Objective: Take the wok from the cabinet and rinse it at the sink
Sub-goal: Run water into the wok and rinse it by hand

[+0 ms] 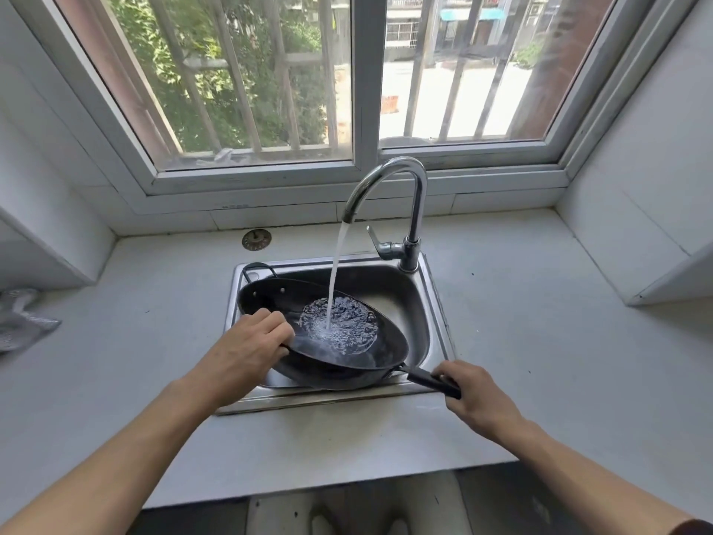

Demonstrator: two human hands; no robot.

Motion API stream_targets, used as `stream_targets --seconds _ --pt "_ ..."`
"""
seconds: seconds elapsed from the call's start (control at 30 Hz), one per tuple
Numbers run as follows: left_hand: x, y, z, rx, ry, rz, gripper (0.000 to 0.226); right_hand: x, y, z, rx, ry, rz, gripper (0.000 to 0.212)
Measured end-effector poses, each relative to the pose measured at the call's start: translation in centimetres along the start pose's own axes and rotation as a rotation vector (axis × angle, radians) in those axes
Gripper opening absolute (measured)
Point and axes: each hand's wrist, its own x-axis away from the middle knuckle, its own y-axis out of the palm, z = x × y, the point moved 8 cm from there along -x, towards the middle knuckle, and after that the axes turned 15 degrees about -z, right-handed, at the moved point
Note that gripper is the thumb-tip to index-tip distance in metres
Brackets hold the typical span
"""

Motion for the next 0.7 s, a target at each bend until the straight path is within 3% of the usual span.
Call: stream_targets --seconds 0.2,0.7 --pt "-1.0 -1.3 0.3 0.025 -0.004 -0.028 0.009 -0.1 -0.2 0.0 0.017 0.009 -0.022 0.036" --pt "-3.8 -4.1 0.7 0.107 0.008 -0.036 0.007 -0.9 -0.8 -2.2 0.392 0.104 0.042 0.022"
